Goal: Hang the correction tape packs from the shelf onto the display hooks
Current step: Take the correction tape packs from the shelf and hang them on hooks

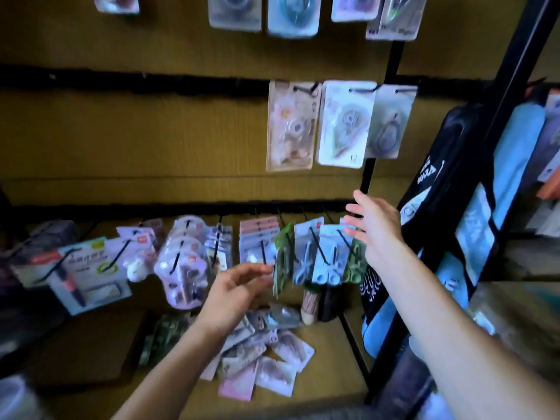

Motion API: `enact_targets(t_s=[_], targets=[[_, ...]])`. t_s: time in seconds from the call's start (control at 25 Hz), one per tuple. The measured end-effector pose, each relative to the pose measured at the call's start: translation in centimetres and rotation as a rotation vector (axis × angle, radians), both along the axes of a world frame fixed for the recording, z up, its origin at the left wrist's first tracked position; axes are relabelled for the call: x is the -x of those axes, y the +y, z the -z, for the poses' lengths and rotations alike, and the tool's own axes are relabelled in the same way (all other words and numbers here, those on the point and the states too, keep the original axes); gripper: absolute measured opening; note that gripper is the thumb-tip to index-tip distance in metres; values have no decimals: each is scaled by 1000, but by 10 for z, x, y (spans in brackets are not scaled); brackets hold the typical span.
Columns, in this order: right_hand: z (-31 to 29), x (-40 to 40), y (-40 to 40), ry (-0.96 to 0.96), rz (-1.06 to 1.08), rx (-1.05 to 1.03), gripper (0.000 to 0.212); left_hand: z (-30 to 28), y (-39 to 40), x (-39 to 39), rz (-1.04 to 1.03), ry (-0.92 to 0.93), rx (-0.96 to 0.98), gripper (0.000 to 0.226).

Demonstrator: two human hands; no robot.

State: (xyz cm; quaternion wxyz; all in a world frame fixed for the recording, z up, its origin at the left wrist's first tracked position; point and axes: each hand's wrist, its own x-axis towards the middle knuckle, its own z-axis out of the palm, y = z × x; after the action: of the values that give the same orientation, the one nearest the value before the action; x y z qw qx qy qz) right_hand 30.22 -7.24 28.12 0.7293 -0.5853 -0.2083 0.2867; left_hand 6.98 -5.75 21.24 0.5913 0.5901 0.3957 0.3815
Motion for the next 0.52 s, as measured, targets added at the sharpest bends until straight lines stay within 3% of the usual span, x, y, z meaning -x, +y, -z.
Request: enact_targets(t_s=[0.12,0.28,0.52], targets=[[101,36,-30,87,53,4,9,48,-14,-1,-22,14,125,13],[207,68,-49,31,13,87,18,112,-16,0,-74,38,343,14],[308,55,-23,-38,-365,687,13,187,4,2,-161,190,455,19]])
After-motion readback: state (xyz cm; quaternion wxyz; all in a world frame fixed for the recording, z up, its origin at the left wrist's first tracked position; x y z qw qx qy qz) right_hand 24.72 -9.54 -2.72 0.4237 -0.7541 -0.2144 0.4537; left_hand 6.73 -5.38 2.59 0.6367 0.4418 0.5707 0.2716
